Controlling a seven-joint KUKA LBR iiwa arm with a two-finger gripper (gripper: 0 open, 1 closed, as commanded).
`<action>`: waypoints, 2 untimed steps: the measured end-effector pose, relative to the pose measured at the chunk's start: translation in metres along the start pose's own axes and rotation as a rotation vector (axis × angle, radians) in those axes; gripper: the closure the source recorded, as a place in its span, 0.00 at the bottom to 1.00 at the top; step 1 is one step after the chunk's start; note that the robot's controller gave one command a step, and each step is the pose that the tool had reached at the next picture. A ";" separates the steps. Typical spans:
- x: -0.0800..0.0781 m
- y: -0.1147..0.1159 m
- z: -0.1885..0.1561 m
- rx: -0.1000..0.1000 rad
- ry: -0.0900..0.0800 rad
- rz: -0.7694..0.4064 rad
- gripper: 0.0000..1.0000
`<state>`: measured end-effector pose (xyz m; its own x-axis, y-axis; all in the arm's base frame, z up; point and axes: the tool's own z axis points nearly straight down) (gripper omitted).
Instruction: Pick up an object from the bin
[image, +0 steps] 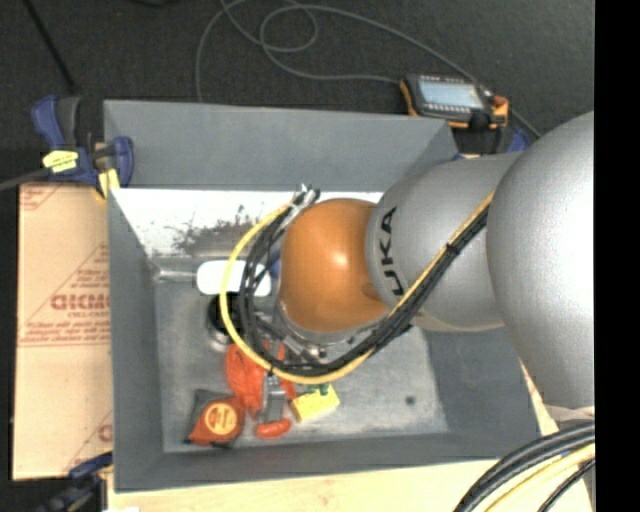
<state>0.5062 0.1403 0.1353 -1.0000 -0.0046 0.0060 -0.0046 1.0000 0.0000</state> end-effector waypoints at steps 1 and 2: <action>-0.002 -0.001 -0.005 -0.001 -0.008 0.004 0.00; 0.001 -0.038 0.024 -0.001 -0.011 -0.041 0.00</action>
Offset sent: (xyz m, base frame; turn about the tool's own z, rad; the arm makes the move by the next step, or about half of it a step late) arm -0.0040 -0.0588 -0.0399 -0.0566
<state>0.5052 0.1023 0.1113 -0.9990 -0.0455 -0.0048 -0.0455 0.9990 0.0011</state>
